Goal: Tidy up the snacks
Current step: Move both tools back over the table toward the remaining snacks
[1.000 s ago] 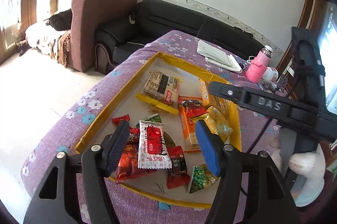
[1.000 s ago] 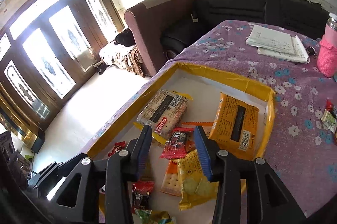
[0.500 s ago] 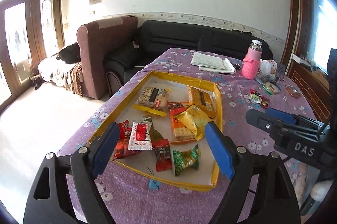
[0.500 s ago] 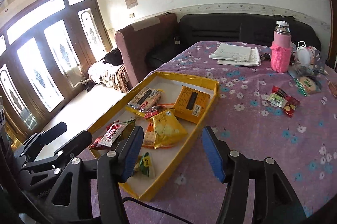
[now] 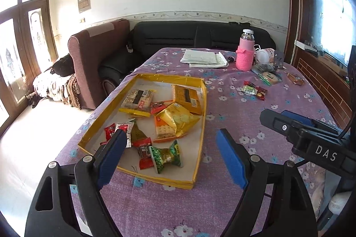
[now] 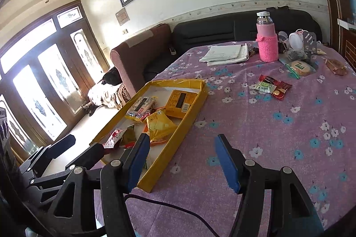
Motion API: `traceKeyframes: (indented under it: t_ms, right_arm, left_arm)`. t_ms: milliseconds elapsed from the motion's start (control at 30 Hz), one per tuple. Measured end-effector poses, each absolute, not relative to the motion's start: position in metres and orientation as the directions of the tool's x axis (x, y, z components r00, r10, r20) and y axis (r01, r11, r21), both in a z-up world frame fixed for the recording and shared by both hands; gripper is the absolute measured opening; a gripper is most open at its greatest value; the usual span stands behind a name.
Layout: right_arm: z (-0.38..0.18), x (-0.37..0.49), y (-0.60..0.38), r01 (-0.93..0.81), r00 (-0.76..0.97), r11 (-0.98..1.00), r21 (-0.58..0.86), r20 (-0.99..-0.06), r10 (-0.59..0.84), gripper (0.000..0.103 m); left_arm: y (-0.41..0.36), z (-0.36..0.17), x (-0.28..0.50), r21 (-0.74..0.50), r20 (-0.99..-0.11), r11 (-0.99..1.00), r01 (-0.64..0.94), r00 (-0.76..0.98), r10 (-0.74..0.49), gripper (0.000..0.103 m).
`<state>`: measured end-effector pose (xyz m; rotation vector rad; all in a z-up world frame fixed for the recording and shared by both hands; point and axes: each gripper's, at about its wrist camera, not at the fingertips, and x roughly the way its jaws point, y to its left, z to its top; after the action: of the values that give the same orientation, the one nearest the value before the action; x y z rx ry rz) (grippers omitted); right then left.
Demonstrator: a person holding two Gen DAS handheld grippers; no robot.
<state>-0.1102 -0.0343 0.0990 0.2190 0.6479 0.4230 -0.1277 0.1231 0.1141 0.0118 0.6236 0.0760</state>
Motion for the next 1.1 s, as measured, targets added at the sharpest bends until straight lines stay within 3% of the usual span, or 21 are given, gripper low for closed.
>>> traceKeyframes:
  t_ms: [700, 933, 1100]
  right_arm:
    - [0.102, -0.121, -0.092, -0.24, 0.76, 0.895, 0.375, -0.501, 0.414, 0.063]
    - [0.105, -0.107, -0.145, -0.131, 0.786, 0.939, 0.317, -0.545, 0.293, 0.064]
    - [0.105, -0.066, -0.196, -0.04, 0.774, 0.948, 0.315, -0.59, 0.229, 0.065]
  left_arm:
    - [0.087, 0.111, -0.128, 0.064, -0.618, 0.998, 0.011, 0.786, 0.03, 0.083]
    - [0.084, 0.119, -0.101, -0.152, -0.685, 0.974, 0.168, 0.693, -0.226, 0.083]
    - [0.073, 0.135, -0.063, -0.191, -0.676, 0.958, 0.212, 0.679, -0.285, 0.083]
